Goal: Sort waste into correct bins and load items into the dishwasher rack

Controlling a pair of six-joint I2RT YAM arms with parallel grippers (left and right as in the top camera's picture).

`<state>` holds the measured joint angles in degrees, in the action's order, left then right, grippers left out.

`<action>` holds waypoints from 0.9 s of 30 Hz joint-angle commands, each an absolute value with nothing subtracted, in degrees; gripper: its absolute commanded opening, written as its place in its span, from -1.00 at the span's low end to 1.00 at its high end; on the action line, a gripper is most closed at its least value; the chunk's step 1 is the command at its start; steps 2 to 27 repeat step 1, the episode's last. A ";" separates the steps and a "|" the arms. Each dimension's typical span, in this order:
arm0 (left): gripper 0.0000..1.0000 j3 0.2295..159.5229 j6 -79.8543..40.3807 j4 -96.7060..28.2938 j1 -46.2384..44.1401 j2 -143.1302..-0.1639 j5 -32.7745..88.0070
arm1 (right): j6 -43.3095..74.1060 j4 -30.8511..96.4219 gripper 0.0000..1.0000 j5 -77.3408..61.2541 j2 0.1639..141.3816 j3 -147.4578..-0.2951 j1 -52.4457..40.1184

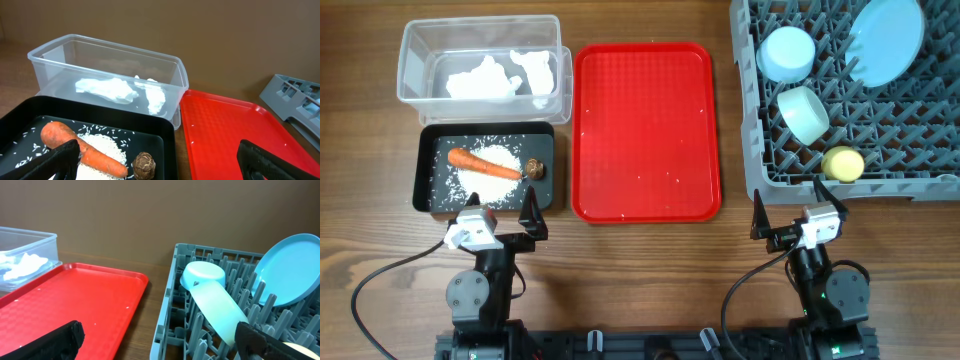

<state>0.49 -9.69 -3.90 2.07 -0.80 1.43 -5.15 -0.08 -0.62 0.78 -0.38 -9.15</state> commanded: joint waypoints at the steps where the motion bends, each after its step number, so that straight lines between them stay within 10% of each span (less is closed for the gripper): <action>1: 1.00 0.34 -9.39 -4.34 2.59 -0.38 1.91 | -4.38 -0.32 0.99 -1.28 0.27 -0.32 -8.69; 27: 1.00 0.34 -9.39 -4.34 2.59 -0.38 1.91 | -4.38 -0.32 0.99 -1.28 0.27 -0.32 -8.69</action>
